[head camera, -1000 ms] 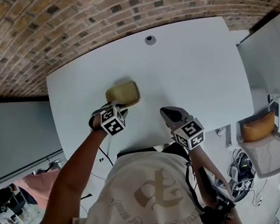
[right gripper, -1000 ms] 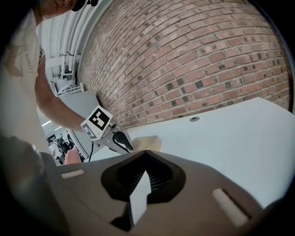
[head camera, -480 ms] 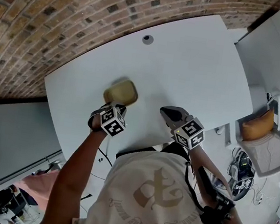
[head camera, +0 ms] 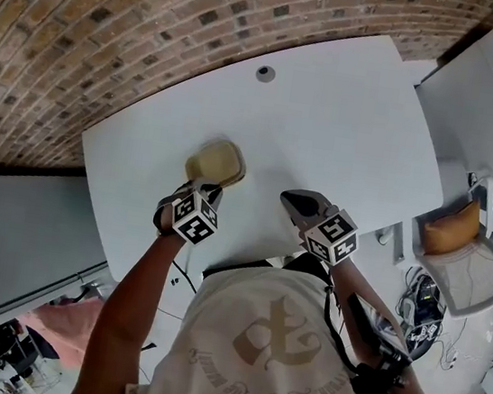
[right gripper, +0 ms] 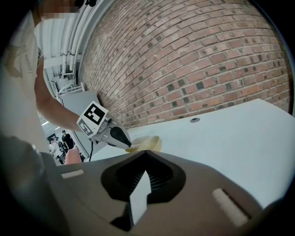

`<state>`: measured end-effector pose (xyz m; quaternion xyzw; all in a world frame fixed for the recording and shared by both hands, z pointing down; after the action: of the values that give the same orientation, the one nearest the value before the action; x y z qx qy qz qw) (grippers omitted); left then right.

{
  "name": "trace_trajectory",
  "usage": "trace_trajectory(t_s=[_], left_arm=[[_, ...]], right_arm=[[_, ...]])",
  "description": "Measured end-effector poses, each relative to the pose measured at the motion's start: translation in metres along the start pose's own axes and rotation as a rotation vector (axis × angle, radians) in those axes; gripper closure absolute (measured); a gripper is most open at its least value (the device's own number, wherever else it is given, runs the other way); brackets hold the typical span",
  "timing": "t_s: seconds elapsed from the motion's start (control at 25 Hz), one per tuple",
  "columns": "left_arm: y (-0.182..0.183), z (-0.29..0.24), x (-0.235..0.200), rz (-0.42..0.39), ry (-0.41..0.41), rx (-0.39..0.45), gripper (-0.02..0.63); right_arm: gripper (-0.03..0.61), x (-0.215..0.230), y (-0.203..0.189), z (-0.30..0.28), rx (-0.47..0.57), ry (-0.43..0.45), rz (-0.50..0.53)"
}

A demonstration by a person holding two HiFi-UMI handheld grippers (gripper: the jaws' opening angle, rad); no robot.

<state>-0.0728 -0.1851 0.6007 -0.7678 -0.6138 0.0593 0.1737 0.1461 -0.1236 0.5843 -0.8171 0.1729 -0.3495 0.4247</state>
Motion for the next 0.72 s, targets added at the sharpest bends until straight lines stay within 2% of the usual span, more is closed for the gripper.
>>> trace_trajectory(t_s=[0.28,0.72], left_arm=[[0.002,0.019,0.015,0.079,0.045,0.073,0.594],[-0.018,0.043,0.043,0.159,0.098,0.098,0.594]], right_arm=[[0.571,-0.007,0.002,0.004,-0.003,0.016,0.031],[0.571,-0.013,0.011,0.008,-0.003,0.038,0.074]])
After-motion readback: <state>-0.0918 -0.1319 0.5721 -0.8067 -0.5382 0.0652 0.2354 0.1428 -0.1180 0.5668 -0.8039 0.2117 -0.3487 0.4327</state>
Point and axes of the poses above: the fingertips, and each gripper's own axes: z backward along the fingers, x to its right, y out of its top, the point moved 8 cm from there along z, backward along the fingers, and after that the axes turned 1 degree about x, right-handed, at the moved point
